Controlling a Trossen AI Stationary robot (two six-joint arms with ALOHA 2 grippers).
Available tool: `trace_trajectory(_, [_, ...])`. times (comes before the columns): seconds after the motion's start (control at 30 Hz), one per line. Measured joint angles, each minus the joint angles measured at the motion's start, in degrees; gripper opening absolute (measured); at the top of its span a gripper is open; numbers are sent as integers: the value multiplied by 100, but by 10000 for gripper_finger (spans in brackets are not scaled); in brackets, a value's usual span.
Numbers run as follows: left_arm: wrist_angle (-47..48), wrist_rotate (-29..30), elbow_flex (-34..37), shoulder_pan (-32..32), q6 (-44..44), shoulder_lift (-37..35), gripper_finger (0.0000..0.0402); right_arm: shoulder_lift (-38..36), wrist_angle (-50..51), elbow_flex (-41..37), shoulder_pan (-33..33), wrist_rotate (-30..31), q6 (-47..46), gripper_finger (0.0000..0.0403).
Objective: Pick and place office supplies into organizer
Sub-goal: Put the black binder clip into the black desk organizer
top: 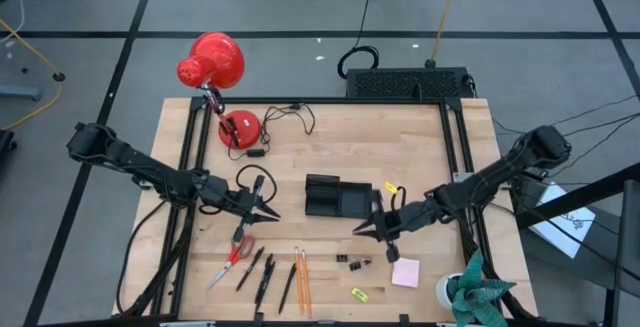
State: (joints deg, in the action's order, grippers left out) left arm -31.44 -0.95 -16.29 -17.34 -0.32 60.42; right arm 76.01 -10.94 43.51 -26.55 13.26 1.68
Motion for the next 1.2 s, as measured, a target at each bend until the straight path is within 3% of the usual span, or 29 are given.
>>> trace_trajectory(0.17, [4, 2, 0, 0, -2, 0, 47, 497, 275, 298, -459, 10, -814, 100])
trace_trajectory(0.4, [0, 4, 0, 0, -113, 0, 47, 1171, 1958, 1095, -789, 20, -1446, 171])
trace_trajectory(0.73, [105, 4, 0, 0, -173, 0, 47, 1241, 2230, 1086, -899, -299, -1826, 206])
trace_trajectory(1.2, [175, 4, 0, -2, -146, 0, 47, 2153, 2214, 1073, -867, -302, -2115, 239])
